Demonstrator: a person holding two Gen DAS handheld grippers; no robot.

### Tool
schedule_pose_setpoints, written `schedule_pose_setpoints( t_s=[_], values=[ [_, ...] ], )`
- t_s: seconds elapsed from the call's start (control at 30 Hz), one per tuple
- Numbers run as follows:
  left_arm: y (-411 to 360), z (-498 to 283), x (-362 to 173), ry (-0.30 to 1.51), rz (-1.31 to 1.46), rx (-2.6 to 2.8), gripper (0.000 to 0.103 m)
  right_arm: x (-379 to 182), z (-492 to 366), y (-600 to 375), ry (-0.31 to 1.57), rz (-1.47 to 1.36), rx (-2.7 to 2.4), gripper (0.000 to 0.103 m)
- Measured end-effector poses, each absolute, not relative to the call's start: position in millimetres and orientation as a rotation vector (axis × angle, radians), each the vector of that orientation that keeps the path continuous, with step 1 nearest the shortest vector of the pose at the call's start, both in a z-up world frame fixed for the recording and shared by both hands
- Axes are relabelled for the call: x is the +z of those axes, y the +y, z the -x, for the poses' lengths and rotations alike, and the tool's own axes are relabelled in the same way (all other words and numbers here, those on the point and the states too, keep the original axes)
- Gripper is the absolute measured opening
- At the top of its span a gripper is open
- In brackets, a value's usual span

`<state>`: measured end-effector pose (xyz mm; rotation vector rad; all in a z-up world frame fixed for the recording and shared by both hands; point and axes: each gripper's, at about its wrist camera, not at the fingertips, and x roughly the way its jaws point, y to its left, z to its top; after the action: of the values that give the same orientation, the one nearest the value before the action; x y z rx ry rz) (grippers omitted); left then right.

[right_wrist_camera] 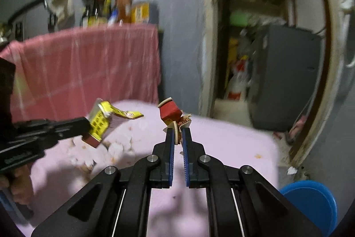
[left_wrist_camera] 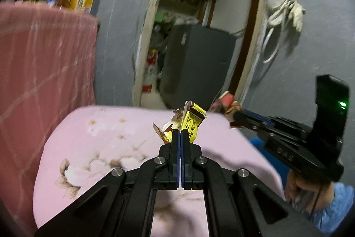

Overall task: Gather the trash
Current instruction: 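Carry both held pieces over the blue bucket and open both tools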

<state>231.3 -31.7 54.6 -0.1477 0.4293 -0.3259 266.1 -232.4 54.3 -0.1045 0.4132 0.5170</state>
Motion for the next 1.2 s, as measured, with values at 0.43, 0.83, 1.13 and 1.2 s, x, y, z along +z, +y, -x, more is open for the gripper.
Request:
schedule_pose_setpoints(
  t_s=[0.43, 0.83, 1.13, 1.2],
  values=[
    [-123, -193, 98, 0.219, 0.091, -0.44, 0.0, 95, -187, -327, 0.124, 0.06, 0.219, 0.005],
    [-211, -198, 86, 0.247, 0.01, -0.559, 0.0, 69, -165, -405, 0.113, -0.02, 0.0, 0.005],
    [-265, -216, 60, 0.36, -0.038, -0.619, 0.0, 39, -169, -443, 0.195, -0.093, -0.056, 0.006],
    [-277, -221, 55, 0.383, -0.047, -0.631, 0.0, 30, -171, -451, 0.222, -0.11, -0.061, 0.006]
  ],
)
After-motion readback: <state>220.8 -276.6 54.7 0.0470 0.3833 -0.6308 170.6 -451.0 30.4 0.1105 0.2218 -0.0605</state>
